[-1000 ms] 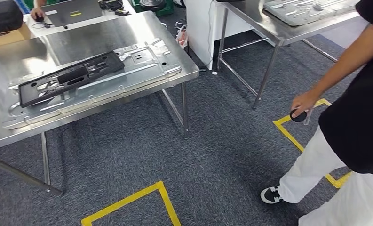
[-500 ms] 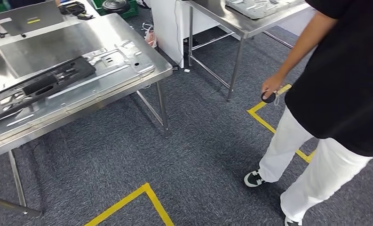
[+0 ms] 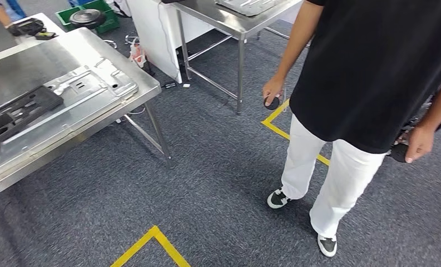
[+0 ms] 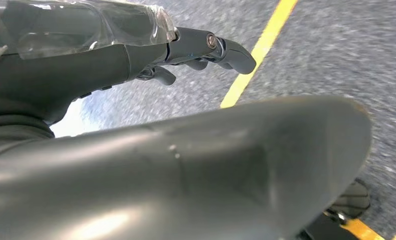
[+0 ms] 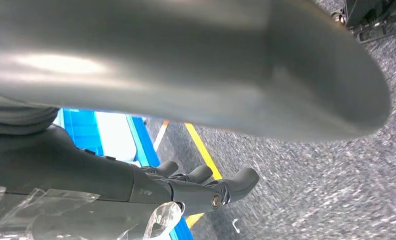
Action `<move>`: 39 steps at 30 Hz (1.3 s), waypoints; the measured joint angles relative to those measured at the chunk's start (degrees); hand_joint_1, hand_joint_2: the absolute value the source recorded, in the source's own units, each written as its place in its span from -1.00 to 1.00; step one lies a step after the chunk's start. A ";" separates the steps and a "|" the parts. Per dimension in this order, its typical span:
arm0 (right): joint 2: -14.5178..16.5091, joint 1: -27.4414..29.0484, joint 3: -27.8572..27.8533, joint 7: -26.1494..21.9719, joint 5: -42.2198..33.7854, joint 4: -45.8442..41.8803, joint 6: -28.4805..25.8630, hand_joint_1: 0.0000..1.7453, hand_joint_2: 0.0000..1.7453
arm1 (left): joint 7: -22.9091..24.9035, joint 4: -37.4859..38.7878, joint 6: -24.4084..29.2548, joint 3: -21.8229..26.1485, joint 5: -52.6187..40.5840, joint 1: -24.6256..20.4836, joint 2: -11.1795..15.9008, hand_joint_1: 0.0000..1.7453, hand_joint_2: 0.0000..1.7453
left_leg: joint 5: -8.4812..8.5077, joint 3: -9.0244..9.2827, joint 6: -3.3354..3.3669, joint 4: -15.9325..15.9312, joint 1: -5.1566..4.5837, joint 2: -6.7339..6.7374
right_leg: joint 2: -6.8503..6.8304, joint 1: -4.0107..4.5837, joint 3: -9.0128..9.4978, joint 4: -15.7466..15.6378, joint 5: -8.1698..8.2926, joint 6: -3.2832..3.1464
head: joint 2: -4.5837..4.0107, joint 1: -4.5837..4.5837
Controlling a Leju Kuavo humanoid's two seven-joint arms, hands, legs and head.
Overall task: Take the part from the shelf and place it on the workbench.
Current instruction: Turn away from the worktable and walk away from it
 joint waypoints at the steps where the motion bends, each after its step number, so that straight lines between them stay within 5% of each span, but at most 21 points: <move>1: 0.05 -0.03 0.00 -0.07 0.00 -0.01 -0.01 -1.00 -1.00 | -0.03 0.00 0.00 0.00 0.01 -0.05 0.03 -1.00 -1.00 | 1.22 1.50 0.19 -3.43 -0.03 -1.07 | 0.71 0.04 -0.12 0.04 0.11 0.20 | 0.00 0.00; 3: 0.16 -0.04 0.00 -0.16 -0.05 -0.01 -0.03 -1.00 -1.00 | -0.12 0.00 0.00 0.00 0.02 -0.09 0.08 -1.00 -1.00 | 1.72 2.49 0.39 -6.02 -0.24 -1.94 | 1.88 -0.01 -0.50 0.07 0.41 0.76 | 0.00 0.01; 5: 0.14 0.15 0.01 -0.16 -0.15 0.03 -0.05 -1.00 -1.00 | -0.18 0.00 0.00 0.00 0.02 -0.19 0.00 -1.00 -1.00 | 2.13 2.43 0.82 -6.28 -0.24 -0.71 | 2.49 -0.18 -0.91 0.15 0.58 1.41 | 0.00 0.02; 7: 0.07 0.25 0.02 -0.16 -0.25 0.08 -0.12 -1.00 -1.00 | -0.26 0.00 0.00 0.00 0.03 -0.29 -0.09 -1.00 -1.00 | 2.65 2.38 1.56 -6.71 -0.04 0.62 | 0.18 -0.09 -2.45 3.06 -1.36 1.86 | 0.00 0.19; 9: 0.05 0.18 0.02 -0.18 -0.34 0.09 -0.17 -1.00 -1.00 | -0.32 0.00 0.00 0.00 0.04 -0.17 -0.10 -1.00 -1.00 | 2.81 2.24 1.95 -6.83 -0.12 2.09 | -3.09 -0.08 -5.99 10.75 -5.65 2.19 | 0.00 0.37; 11: 0.05 0.17 0.02 -0.26 -0.49 0.09 -0.20 -1.00 -1.00 | -0.48 0.00 0.00 0.00 0.04 0.02 -0.11 -1.00 -1.00 | 2.80 2.15 1.99 -6.80 -0.24 3.71 | -4.11 -0.26 -9.05 17.71 -8.33 2.58 | 0.00 0.39; 12: 0.05 0.19 0.02 -0.31 -0.60 0.09 -0.22 -1.00 -1.00 | -0.63 0.00 0.00 0.00 0.03 0.04 -0.13 -1.00 -1.00 | 2.79 2.13 1.96 -6.77 -0.24 4.46 | -4.31 -0.35 -9.15 18.34 -8.11 2.73 | 0.00 0.39; 14: -0.01 0.25 0.01 -0.49 -0.77 0.09 -0.29 -1.00 -1.00 | -1.00 0.00 0.00 0.00 0.01 -0.05 -0.19 -1.00 -1.00 | 2.65 2.26 1.74 -6.71 -0.18 5.79 | -5.44 -0.56 -5.53 12.21 -4.91 2.91 | 0.00 0.40; 16: -0.03 0.13 0.01 -0.67 -0.80 0.09 -0.36 -1.00 -1.00 | -1.18 0.00 0.00 0.00 -0.01 -0.14 -0.22 -1.00 -1.00 | 2.26 2.48 1.17 -6.48 -0.43 6.94 | -8.34 -0.56 -0.86 3.70 -2.11 2.74 | 0.00 0.38; 18: 0.04 -0.03 0.02 -0.75 -0.83 0.09 -0.39 -1.00 -1.00 | -1.19 0.00 0.00 0.00 -0.03 -0.19 -0.21 -1.00 -1.00 | 1.88 2.66 0.53 -6.28 -0.80 7.99 | -9.50 -0.37 0.53 0.68 -1.60 2.07 | 0.00 0.20; 20: 0.08 0.01 0.02 -0.73 -0.85 0.09 -0.39 -1.00 -1.00 | -1.08 0.00 0.00 0.00 -0.12 -0.28 -0.21 -1.00 -1.00 | 1.61 2.83 -0.09 -6.12 -0.66 8.73 | -8.03 -0.28 0.21 0.71 -1.40 1.22 | 0.00 0.07; 22: 0.08 0.04 0.01 -0.66 -0.86 0.09 -0.38 -1.00 -1.00 | -0.87 0.00 -0.02 0.00 -0.38 -0.31 -0.21 -1.00 -1.00 | -0.39 2.00 -0.75 -3.59 -0.25 6.77 | -6.68 -0.32 0.01 0.63 -1.06 0.46 | 0.00 0.04; 25: 0.12 -0.07 0.02 -0.57 -0.91 0.09 -0.32 -1.00 -1.00 | -0.20 0.00 -0.11 -0.02 -0.80 -0.08 -0.21 -1.00 -1.00 | -6.55 -3.21 -1.07 8.18 -0.10 2.94 | -4.66 -0.10 -0.41 0.62 -0.64 -0.26 | 0.00 -0.03; 27: 0.19 0.00 0.02 -0.46 -0.95 0.09 -0.24 -1.00 -1.00 | 0.31 0.00 -0.17 -0.04 -0.86 0.08 -0.16 -1.00 -1.00 | -7.24 -5.47 -0.71 12.46 -0.21 2.36 | -2.90 0.24 -0.55 0.65 -0.50 -0.41 | 0.00 -0.07; 28: 0.21 0.06 0.02 -0.34 -0.98 0.09 -0.19 -1.00 -1.00 | 0.43 0.00 -0.22 -0.04 -0.89 0.09 -0.13 -1.00 -1.00 | -5.89 -5.05 -0.38 11.16 -0.30 2.16 | -2.00 0.34 -0.54 0.66 -0.44 -0.41 | 0.00 -0.07; 31: 0.30 0.07 0.02 0.23 -1.37 0.09 0.16 -1.00 -1.00 | 0.58 0.00 -0.31 -0.05 -0.94 -0.04 0.04 -1.00 -1.00 | 0.30 0.14 0.61 -1.15 -0.61 -0.75 | 0.33 0.44 -0.50 0.71 -0.21 -0.16 | 0.00 -0.07; 33: 0.38 0.04 0.02 0.50 -1.58 0.09 0.45 -1.00 -1.00 | 0.82 0.00 -0.40 -0.07 -0.95 -0.12 0.12 -1.00 -1.00 | 1.63 1.66 0.82 -5.10 -0.83 -2.03 | 1.57 0.40 -0.86 0.75 0.09 0.30 | 0.00 -0.07; 35: 0.39 0.17 0.02 0.57 -1.62 0.10 0.51 -1.00 -1.00 | 0.98 -0.01 -0.56 -0.09 -0.98 -0.22 0.10 -1.00 -1.00 | 1.96 1.63 1.14 -5.40 -0.95 -0.99 | 2.55 0.28 -1.29 0.74 0.38 0.93 | 0.00 -0.07; 37: 0.36 0.29 0.02 0.57 -1.58 0.13 0.43 -1.00 -1.00 | 0.93 -0.01 -0.78 -0.10 -1.01 -0.37 0.08 -1.00 -1.00 | 2.48 1.64 1.81 -5.85 -0.82 0.17 | 0.81 0.40 -2.22 2.37 -0.75 1.39 | 0.00 0.04; 39: 0.35 0.23 0.02 0.43 -1.53 0.15 0.32 -1.00 -1.00 | 0.86 -0.01 -0.91 -0.11 -1.01 -0.37 0.10 -1.00 -1.00 | 2.73 1.53 2.37 -6.08 -0.82 1.56 | -2.56 0.46 -5.17 8.72 -4.55 1.78 | 0.00 0.21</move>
